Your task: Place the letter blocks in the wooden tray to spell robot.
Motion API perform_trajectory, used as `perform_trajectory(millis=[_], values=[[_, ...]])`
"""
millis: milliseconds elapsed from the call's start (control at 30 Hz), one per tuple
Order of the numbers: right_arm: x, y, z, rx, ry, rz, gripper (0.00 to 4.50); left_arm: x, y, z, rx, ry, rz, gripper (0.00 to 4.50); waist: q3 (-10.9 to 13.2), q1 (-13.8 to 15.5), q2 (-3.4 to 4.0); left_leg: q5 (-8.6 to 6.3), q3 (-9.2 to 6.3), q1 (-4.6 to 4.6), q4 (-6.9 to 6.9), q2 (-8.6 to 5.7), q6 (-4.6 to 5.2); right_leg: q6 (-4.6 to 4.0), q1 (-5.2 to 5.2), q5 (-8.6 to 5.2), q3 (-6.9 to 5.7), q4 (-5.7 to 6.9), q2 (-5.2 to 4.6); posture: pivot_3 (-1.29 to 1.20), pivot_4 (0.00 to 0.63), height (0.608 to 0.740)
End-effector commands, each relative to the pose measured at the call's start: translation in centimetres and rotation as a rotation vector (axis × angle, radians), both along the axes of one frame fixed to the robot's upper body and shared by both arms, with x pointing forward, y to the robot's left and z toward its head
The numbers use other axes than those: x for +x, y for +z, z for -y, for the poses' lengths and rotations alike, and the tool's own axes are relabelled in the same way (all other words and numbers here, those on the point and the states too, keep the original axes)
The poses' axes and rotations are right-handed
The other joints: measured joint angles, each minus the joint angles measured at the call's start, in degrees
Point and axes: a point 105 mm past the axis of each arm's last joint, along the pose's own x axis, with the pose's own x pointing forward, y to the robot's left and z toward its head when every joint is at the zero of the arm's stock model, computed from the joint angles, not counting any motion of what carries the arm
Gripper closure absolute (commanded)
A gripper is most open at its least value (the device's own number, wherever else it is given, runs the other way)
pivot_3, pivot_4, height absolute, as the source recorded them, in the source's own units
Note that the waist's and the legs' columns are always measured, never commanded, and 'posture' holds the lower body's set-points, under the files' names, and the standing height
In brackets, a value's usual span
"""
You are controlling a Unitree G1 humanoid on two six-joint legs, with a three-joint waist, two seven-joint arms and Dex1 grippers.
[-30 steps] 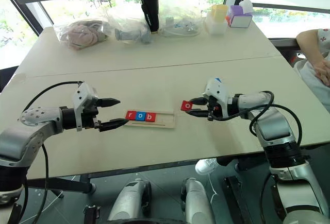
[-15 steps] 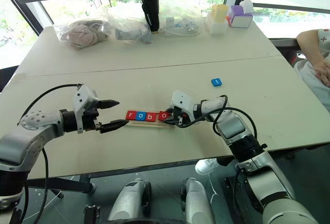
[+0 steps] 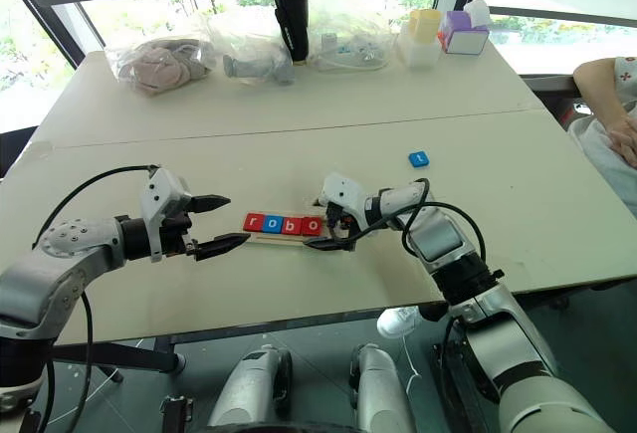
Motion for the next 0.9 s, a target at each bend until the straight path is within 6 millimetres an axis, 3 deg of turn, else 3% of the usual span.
perform_trajectory(millis=[33,200,267,333,367,433,600,733,900], values=[[1.2,4.1,0.1,0.106,-0.02,0.088,0.05,0.1,1.1,0.2,-0.005,-0.006,0.041,0.0,0.0,0.0,0.0,0.0,0.0,0.0,0.0,0.0,0.0,0.0,0.0,0.0,0.0,0.0,0.0,0.0,0.15,0.74],[2.0,8.7,1.2,0.268,-0.059,0.107,0.05,0.2,1.0,0.2,-0.001,-0.009,0.041,0.0,0.0,0.0,0.0,0.0,0.0,0.0,0.0,0.0,0.0,0.0,0.0,0.01,0.0,0.0,0.0,0.0,0.15,0.74],[3.3,10.2,3.1,0.317,-0.162,0.135,0.05,0.2,1.1,0.1,-0.001,-0.009,0.043,0.0,0.0,0.0,0.0,0.0,0.0,0.0,0.0,0.0,0.0,0.0,0.0,0.01,0.0,0.0,0.0,0.0,0.15,0.74],[5.5,10.6,6.3,0.318,-0.354,0.187,0.05,0.3,1.1,0.0,-0.002,-0.007,0.043,0.0,0.0,0.1,0.0,0.0,0.01,-0.01,0.0,0.0,0.0,0.0,0.01,0.01,0.0,-0.01,0.0,0.0,0.15,0.74],[6.0,10.2,7.9,0.301,-0.421,0.199,0.05,0.3,1.1,-0.1,-0.003,-0.007,0.042,0.0,0.0,0.2,0.0,0.0,0.01,-0.01,0.0,-0.01,0.0,0.0,0.03,0.01,0.0,-0.01,-0.01,0.0,0.15,0.74],[6.1,9.2,9.3,0.277,-0.475,0.198,0.05,0.3,1.0,-0.2,-0.004,-0.006,0.039,0.0,0.0,0.3,0.0,0.0,0.0,-0.01,0.0,-0.05,0.0,0.0,0.06,0.0,0.0,-0.05,-0.06,0.0,0.15,0.74],[3.6,5.1,7.3,0.163,-0.406,0.203,0.05,0.5,0.7,-0.3,-0.004,-0.007,0.033,0.0,0.0,-0.5,-0.01,0.0,0.04,-0.01,-0.13,-0.04,0.01,0.19,-0.02,0.08,0.02,-0.06,-0.04,0.0,0.15,0.74],[3.0,2.1,5.5,0.1,-0.41,0.248,0.05,0.7,0.5,-0.3,-0.006,-0.012,0.03,0.0,0.0,-1.1,0.0,0.01,0.01,0.02,-0.13,0.02,0.01,0.22,-0.12,0.1,0.02,0.15,0.04,0.0,0.15,0.74],[3.3,1.6,4.0,0.137,-0.42,0.269,0.05,0.7,0.2,-0.5,-0.003,-0.014,0.027,0.0,0.0,-1.3,0.0,0.02,-0.01,0.03,0.02,0.02,-0.01,-0.06,-0.04,0.04,0.02,0.12,0.01,0.0,0.15,0.74]])
